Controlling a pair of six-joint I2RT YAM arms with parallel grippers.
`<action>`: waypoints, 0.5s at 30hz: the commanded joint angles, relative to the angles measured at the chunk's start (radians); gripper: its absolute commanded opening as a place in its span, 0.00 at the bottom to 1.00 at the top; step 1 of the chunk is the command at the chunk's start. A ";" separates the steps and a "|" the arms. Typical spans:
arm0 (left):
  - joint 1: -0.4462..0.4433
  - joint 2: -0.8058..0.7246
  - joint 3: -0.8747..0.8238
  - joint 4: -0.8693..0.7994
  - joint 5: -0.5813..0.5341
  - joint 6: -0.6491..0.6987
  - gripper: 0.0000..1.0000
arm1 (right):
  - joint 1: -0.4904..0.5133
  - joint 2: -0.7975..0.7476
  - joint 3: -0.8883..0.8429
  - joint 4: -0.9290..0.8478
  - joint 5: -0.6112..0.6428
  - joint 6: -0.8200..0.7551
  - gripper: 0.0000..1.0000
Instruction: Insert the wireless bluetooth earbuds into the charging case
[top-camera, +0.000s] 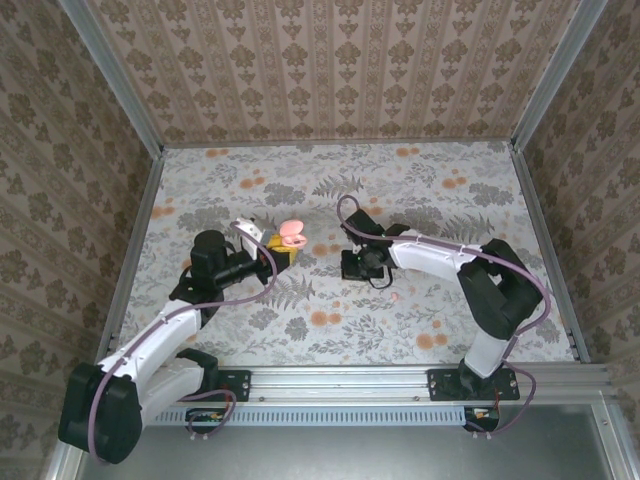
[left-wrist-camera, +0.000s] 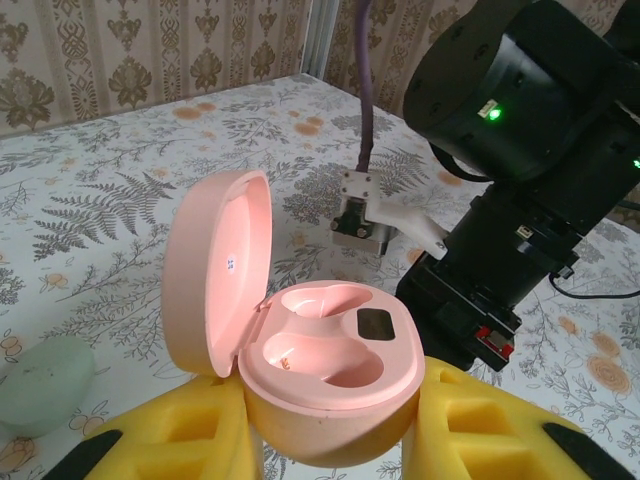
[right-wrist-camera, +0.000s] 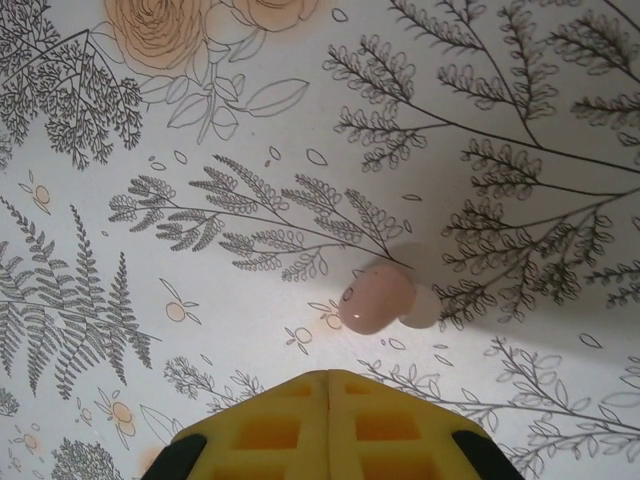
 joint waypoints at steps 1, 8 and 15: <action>0.005 -0.019 -0.015 0.012 0.005 0.004 0.18 | 0.011 0.055 0.038 -0.063 -0.028 -0.043 0.05; 0.005 -0.018 -0.005 -0.001 0.003 0.011 0.18 | 0.019 0.138 0.108 -0.078 -0.018 -0.089 0.04; 0.006 -0.022 -0.004 -0.010 -0.003 0.015 0.18 | 0.016 0.211 0.196 -0.143 0.047 -0.131 0.04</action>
